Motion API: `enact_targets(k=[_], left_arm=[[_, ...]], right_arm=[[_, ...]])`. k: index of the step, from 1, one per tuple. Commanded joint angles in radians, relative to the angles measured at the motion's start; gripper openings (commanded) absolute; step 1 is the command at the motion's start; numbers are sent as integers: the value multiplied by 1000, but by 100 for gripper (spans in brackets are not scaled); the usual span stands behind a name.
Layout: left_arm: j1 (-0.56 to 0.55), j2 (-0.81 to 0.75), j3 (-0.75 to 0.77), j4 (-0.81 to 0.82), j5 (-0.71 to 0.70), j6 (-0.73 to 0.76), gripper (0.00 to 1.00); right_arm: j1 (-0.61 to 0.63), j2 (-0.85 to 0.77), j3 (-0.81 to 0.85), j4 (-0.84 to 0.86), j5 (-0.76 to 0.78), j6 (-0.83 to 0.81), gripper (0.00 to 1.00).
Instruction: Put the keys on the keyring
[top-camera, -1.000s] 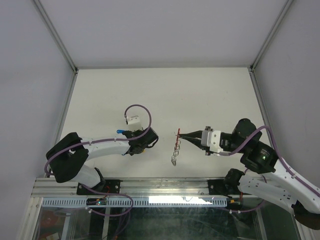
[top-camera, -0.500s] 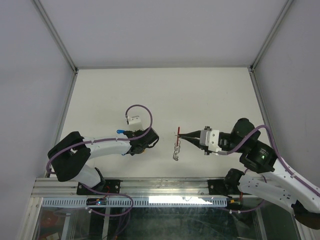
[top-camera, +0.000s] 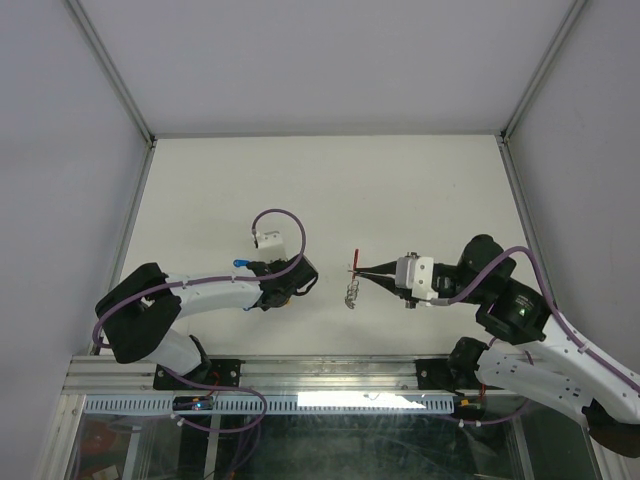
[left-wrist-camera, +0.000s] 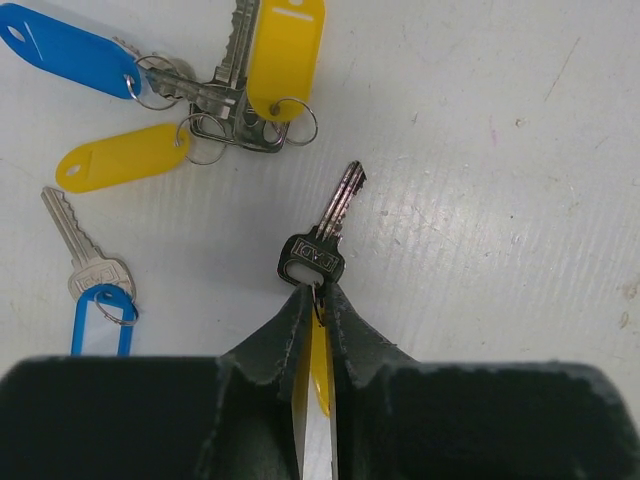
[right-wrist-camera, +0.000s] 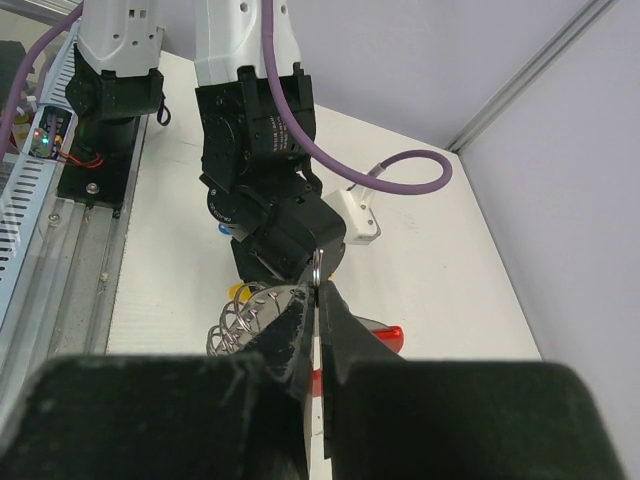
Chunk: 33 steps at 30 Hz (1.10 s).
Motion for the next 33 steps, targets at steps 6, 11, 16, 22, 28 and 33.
enact_targets(k=[6,11,16,22,28,33], left_arm=[[-8,-19,30,5,-14,16,0],[-8,-38,44,-4,-11,35,0],[-8,-109,81,10,8,146,0],[-8,-159,140,65,169,383,0],[-8,-280,143,137,280,456,0],[-8,-353,170,140,327,547,0]], right_arm=[[3,3,59,34,1,42,0],[3,13,78,24,41,72,0],[2,77,180,-66,92,208,0],[3,206,316,-225,116,345,0],[3,304,393,-346,147,409,0],[-3,313,384,-377,226,487,0]])
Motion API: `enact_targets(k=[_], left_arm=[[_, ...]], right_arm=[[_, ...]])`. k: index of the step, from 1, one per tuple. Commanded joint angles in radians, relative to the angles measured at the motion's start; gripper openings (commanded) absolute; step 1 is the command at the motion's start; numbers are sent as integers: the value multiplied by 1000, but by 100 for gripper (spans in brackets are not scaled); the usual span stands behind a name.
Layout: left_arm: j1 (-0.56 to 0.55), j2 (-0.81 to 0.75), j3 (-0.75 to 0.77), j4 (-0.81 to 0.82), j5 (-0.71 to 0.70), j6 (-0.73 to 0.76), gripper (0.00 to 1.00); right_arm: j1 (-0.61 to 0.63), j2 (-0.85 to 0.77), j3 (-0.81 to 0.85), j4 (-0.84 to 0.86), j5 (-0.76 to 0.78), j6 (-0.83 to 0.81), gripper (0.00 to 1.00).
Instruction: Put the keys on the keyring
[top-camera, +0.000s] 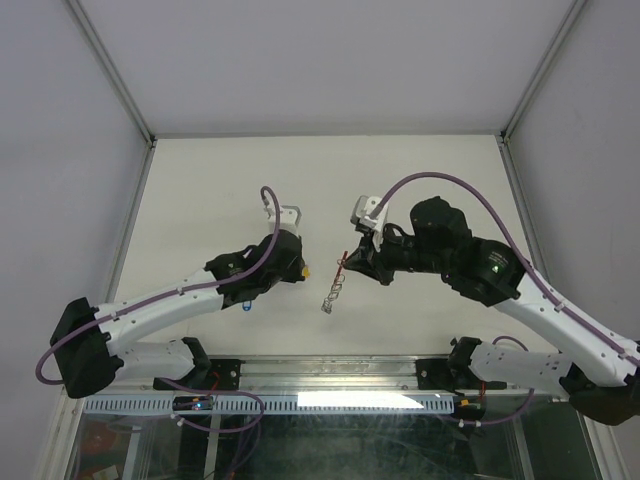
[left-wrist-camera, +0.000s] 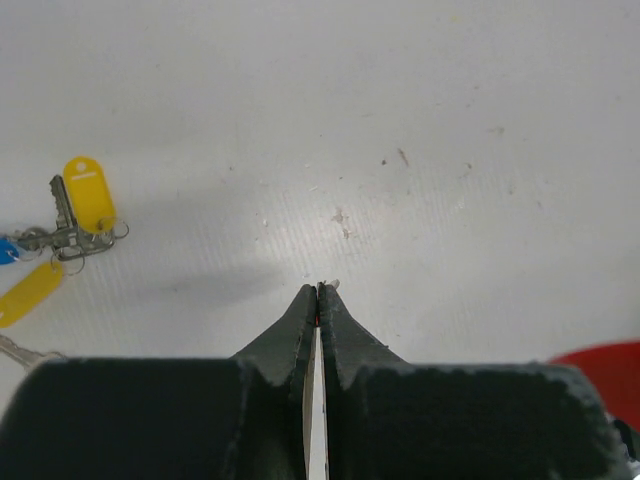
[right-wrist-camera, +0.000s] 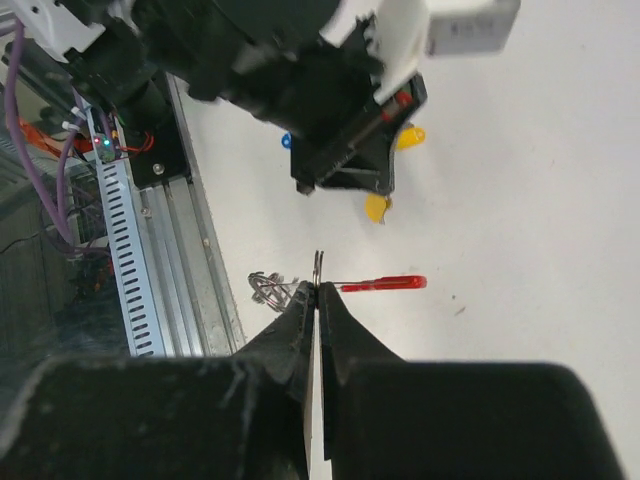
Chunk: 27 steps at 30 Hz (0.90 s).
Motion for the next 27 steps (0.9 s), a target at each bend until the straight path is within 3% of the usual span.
enact_targets(k=[1,12,23,27], left_arm=[[-8,-71,72,56,82,139,0],[-8,-94,193,74,253,478,0],[-8,-166,221,169,617,829,0],[-8,-216,205,215,748,894,0]], right_arm=[[-4,-23,37,-26,77,105,0],[-12,-67,-15,-43,1,195,0],[-13,-150,-42,-1,-100,159,0],[-13,-132,-22,-26,-167,121,0]])
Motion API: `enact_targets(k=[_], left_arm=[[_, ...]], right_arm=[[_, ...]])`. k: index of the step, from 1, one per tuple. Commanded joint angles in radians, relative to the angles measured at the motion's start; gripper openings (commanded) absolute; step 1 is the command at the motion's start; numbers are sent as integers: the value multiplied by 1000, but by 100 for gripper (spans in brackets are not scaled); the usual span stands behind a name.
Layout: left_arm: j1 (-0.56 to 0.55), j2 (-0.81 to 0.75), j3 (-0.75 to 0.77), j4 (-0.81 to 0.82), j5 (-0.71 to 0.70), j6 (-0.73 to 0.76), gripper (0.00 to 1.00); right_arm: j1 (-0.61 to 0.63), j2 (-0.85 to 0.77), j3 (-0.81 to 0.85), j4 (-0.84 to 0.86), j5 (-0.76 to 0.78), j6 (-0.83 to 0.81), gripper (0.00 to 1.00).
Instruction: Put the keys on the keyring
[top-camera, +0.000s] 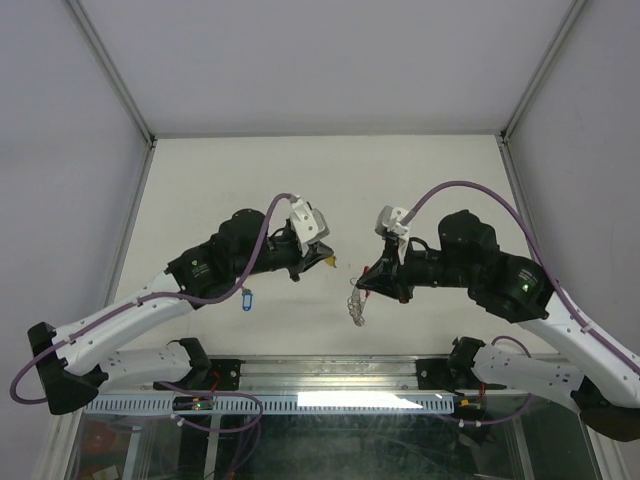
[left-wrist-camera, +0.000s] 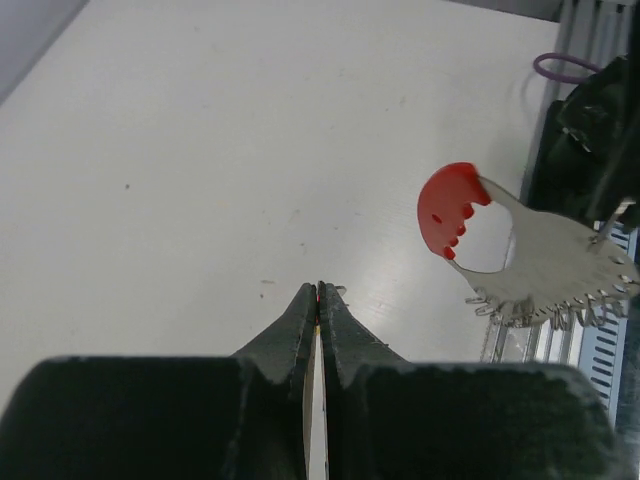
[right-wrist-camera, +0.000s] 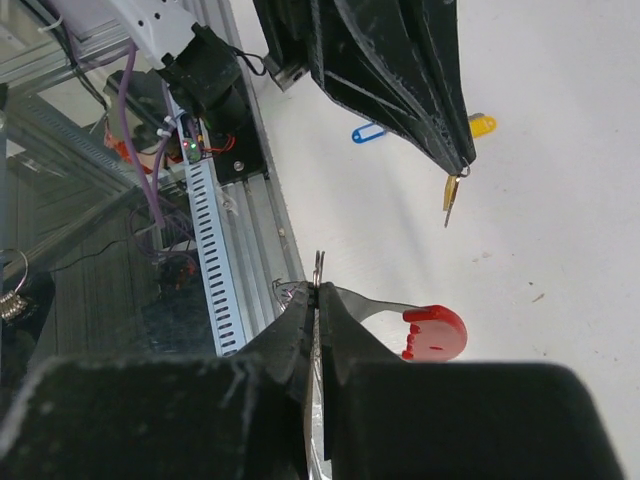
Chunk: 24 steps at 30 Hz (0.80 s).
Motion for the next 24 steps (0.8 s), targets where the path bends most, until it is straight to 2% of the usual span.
enact_targets(k=[1,8,24], left_arm=[[-8,-85,26,119,237,143,0],[-8,-147,23,127,359,222,0],[-8,-101,137,69,549,234,0]], right_arm=[[-3,13,39,36,-113,-47,0],[-3,49,70,28,-204,-62,0],[-3,41,91,60,-336,-79,0]])
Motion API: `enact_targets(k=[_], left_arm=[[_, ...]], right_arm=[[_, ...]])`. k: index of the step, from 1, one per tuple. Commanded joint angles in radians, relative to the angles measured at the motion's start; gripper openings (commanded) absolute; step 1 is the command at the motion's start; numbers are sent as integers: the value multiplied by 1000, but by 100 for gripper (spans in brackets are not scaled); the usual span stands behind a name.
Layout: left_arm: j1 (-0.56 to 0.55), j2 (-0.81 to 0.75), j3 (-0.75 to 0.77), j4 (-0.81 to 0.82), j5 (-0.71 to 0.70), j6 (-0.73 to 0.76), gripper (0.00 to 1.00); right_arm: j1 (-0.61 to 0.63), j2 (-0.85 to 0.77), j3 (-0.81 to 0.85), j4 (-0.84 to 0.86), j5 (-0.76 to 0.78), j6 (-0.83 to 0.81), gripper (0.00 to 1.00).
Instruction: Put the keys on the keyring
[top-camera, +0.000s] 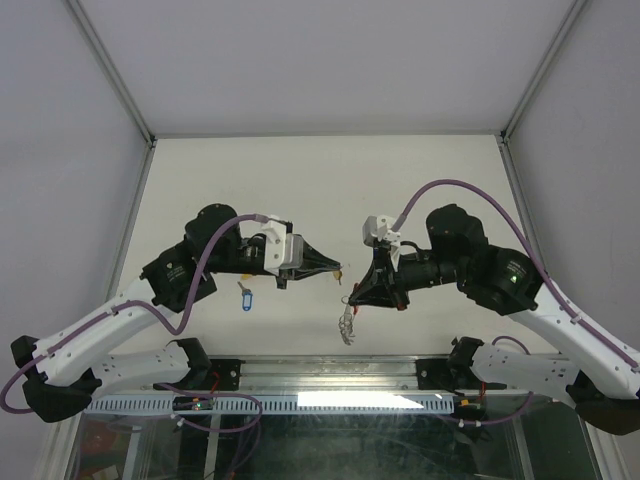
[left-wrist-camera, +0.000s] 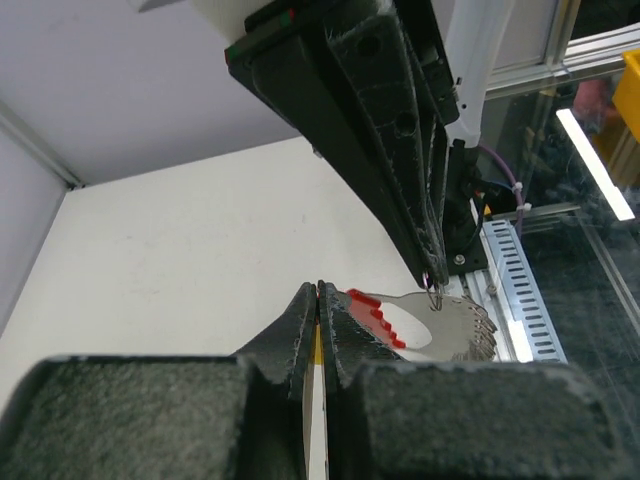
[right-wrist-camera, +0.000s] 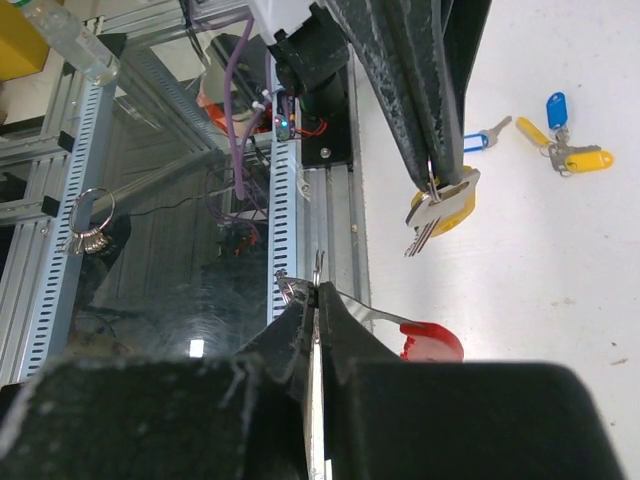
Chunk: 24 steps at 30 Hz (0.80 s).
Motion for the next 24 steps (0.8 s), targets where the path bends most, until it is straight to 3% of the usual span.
enact_targets(k=[1,14,18,21,24], left_arm=[[-8,-5,76,-7,101,19,0],[6,-38,72,-33,99,22,0],[92,-41,41,14,198,-26,0],[194,-46,9,80,302,-85,0],[220,-58,8,92,307,-84,0]], right_arm=[[-3,-19,68,68,-78,-19,0],[-9,-13,114,186,-139,-11,0],[-98,44,114,240,-299,21,0],[-220,53,53,401,-465,118,0],[-279,58,25,523,-564,189,0]])
